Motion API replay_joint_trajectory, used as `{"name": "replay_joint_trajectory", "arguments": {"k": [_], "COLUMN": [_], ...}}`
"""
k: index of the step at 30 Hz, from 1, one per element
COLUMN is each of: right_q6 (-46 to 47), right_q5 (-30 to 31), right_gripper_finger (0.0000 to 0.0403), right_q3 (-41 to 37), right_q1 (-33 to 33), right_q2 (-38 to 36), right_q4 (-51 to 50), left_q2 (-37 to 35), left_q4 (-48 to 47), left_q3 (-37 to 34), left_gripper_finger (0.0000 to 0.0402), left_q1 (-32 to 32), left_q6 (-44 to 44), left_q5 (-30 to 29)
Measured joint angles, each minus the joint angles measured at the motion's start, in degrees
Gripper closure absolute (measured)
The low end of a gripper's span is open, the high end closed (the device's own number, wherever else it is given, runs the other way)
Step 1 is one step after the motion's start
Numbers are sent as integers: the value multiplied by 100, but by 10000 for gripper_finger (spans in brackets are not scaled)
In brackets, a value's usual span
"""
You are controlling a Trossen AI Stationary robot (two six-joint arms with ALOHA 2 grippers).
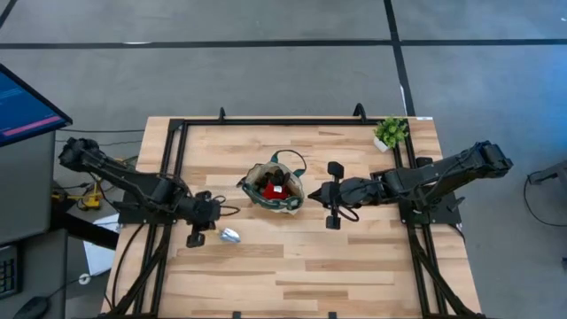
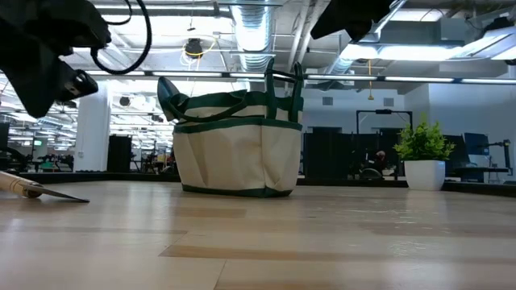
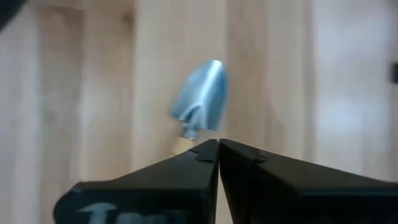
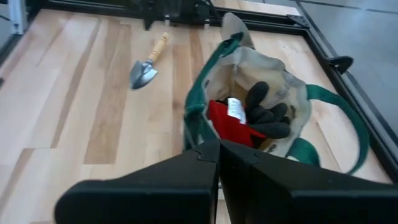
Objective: Pick & Place Garden tools in Gardening bag
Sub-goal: Put the brown trowel into the brown gardening bag
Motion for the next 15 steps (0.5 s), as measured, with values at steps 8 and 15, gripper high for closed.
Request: {"name": "replay_joint_trajectory", "arguments": {"k": [8,15], "right_q6": [0,0], "right_q5": [-11,-9], "right_gripper_finger": [403,403], "right_q3": [0,0], "right_q1": [196,447], "right_q2": [0,0], "right_q4": [0,-68], "left_q2": [376,1346], "left_q4": [-868,-1049], "left_q3": [0,0], "left_gripper_finger": [400,400], "left_q1": [-517,-662], "left_q6": [-1833,-2497], "left_q5": [-1074,-1074]}}
